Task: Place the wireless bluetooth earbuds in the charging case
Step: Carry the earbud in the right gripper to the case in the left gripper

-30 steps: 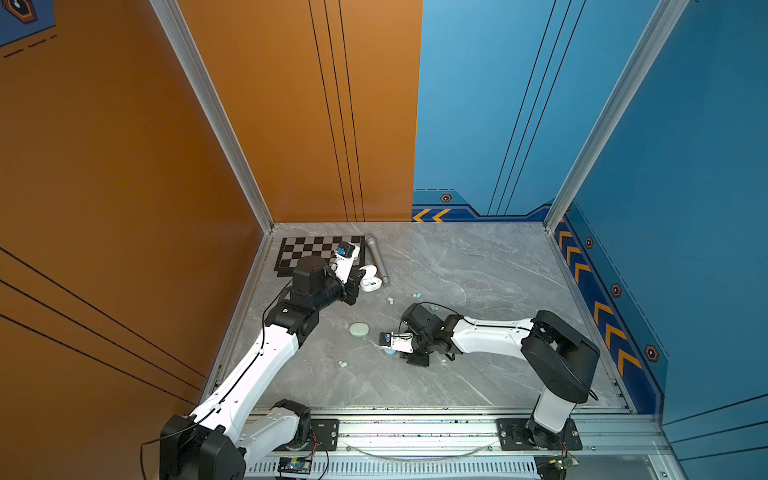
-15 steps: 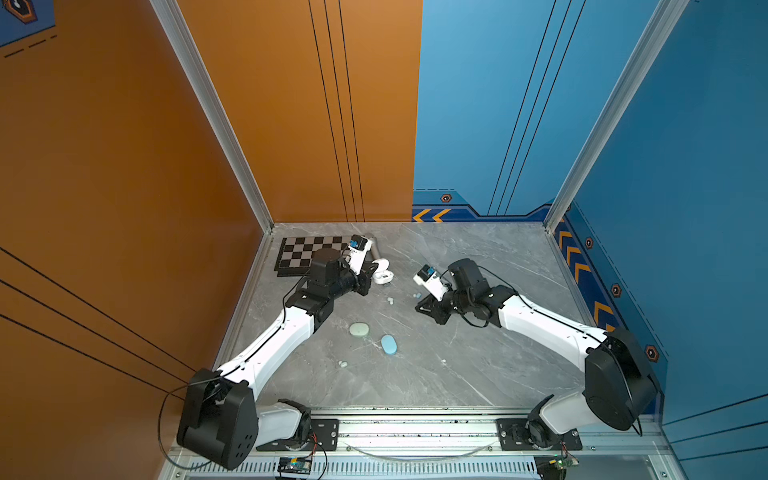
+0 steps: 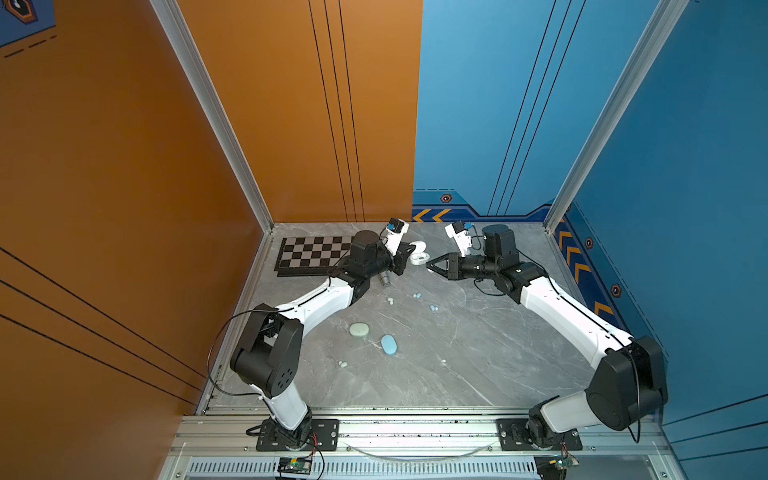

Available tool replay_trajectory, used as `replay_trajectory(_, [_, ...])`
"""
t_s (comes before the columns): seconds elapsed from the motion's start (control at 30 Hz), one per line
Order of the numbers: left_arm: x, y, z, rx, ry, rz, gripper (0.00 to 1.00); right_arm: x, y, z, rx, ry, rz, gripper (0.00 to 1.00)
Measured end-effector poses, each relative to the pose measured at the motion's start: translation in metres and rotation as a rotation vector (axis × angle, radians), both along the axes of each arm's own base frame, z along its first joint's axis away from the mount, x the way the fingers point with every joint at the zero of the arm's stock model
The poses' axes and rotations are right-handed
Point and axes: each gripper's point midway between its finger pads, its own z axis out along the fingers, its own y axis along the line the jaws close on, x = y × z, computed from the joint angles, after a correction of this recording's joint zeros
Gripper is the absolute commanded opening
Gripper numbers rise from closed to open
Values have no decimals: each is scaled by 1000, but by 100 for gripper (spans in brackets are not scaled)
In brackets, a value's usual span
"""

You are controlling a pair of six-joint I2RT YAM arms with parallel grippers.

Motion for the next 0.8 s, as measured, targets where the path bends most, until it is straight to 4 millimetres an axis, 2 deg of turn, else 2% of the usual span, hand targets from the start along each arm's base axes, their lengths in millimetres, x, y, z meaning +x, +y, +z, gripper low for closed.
replay_trajectory(0.13, [-4,-8,8,-15,-20,-32,0,6,2,8,37,18,-21,8])
replay_trajectory(0.53, [-12,-16,10,-25,-20,-80,0,38,-1,15,110,29,-156,8])
replay_trajectory(0.8, [-13,-18,15,-34,-26,-91,0,44,1,12,119,27,-191,9])
